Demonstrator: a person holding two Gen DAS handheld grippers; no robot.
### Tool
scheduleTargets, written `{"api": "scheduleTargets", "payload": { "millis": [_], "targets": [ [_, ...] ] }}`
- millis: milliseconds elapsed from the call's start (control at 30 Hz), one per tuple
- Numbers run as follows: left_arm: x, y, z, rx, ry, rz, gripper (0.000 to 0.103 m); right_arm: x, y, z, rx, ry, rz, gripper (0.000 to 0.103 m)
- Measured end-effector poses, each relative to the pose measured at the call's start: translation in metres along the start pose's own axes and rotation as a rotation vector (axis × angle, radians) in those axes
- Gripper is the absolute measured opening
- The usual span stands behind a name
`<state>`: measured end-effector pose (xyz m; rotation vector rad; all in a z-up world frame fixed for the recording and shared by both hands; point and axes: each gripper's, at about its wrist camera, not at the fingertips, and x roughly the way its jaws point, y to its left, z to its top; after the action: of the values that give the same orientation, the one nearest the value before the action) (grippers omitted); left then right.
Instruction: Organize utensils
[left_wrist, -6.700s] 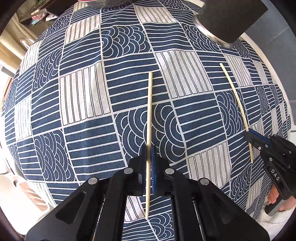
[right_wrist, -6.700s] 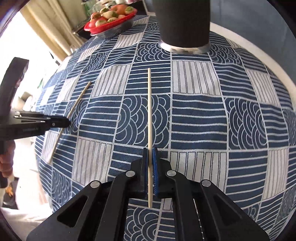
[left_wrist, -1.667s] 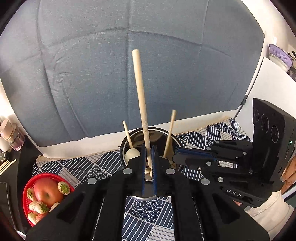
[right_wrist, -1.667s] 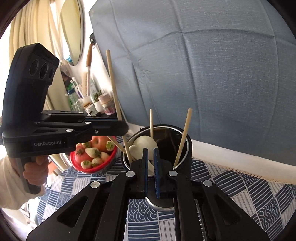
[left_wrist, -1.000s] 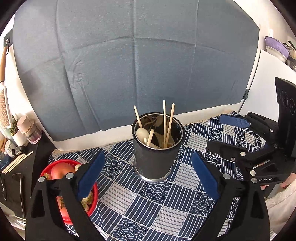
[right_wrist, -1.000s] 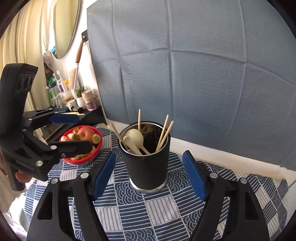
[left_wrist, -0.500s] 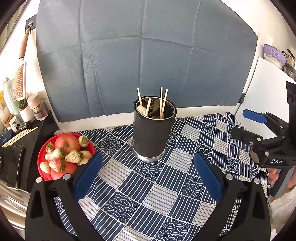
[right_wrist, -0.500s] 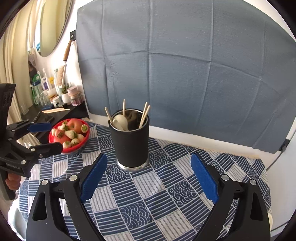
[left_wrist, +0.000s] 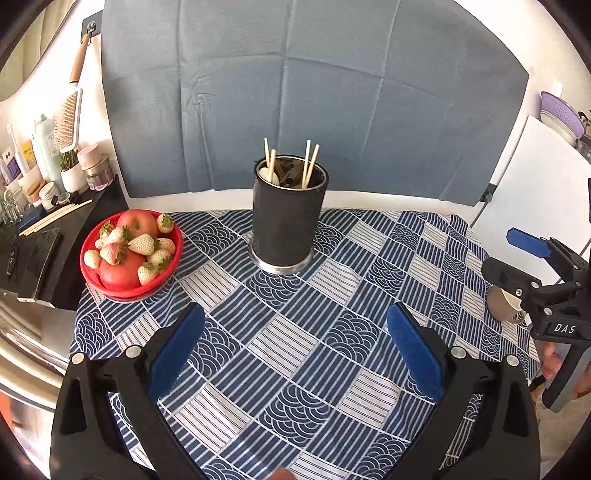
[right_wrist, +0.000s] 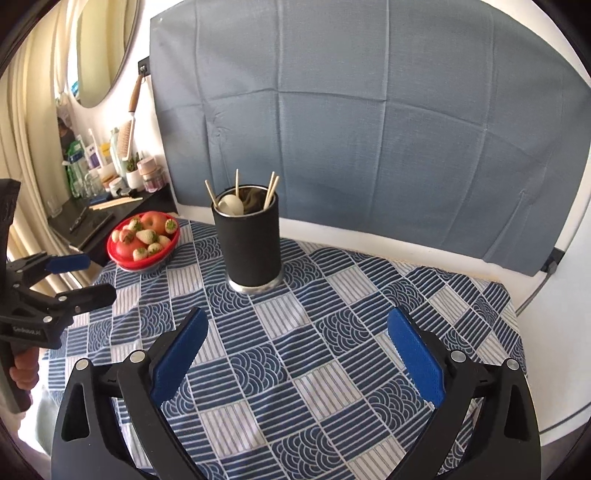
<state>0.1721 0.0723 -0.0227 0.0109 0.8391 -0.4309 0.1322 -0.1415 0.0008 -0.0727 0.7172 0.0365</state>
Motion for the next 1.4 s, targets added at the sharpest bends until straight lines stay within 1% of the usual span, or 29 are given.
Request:
{"api": "scheduleTargets", "payload": {
  "millis": [100, 233, 333, 400, 500, 533, 633, 700, 767, 867, 933, 1067, 1400],
  "targets": [
    [-0.009, -0.015, -0.009, -0.011, 0.013, 0.006, 0.097, -0.011, -0.004, -0.011, 0.032, 0.000, 0.049, 0.094],
    [-0.023, -0.036, -0.023, 0.028, 0.012, 0.062, 0.097, -0.016, -0.005, -0.025, 0.040, 0.023, 0.068, 0.094],
    [-0.032, -0.043, -0.031, -0.002, 0.029, 0.063, 0.097, -0.018, -0.002, -0.039, 0.014, 0.052, 0.056, 0.094],
    [-0.038, -0.043, -0.035, -0.043, 0.033, 0.093, 0.097, -0.022, -0.001, -0.048, 0.008, 0.059, 0.065, 0.094],
    [-0.045, -0.048, -0.040, -0.049, 0.030, 0.155, 0.097, -0.024, -0.002, -0.060, 0.033, 0.097, 0.099, 0.094],
    [-0.047, -0.048, -0.041, -0.055, 0.029, 0.158, 0.097, -0.025, -0.001, -0.063, 0.032, 0.105, 0.105, 0.094],
    [-0.054, -0.050, -0.046, -0.058, 0.027, 0.168, 0.097, -0.030, 0.005, -0.065, -0.006, 0.091, 0.086, 0.094],
    [-0.057, -0.053, -0.048, -0.051, 0.028, 0.180, 0.097, -0.035, 0.006, -0.063, -0.011, 0.080, 0.087, 0.094],
    [-0.057, -0.051, -0.050, -0.066, 0.040, 0.183, 0.097, -0.039, 0.007, -0.062, -0.012, 0.067, 0.089, 0.094],
    [-0.059, -0.049, -0.052, -0.070, 0.032, 0.217, 0.097, -0.045, 0.011, -0.061, -0.041, 0.049, 0.072, 0.094],
    [-0.060, -0.050, -0.053, -0.062, 0.026, 0.214, 0.097, -0.048, 0.012, -0.060, -0.050, 0.042, 0.071, 0.094],
    [-0.058, -0.052, -0.055, -0.055, 0.045, 0.195, 0.097, -0.050, 0.010, -0.061, -0.041, 0.037, 0.060, 0.094],
    [-0.055, -0.059, -0.056, -0.023, 0.064, 0.161, 0.097, -0.051, 0.006, -0.063, -0.013, 0.035, 0.069, 0.095]
  ]
}}
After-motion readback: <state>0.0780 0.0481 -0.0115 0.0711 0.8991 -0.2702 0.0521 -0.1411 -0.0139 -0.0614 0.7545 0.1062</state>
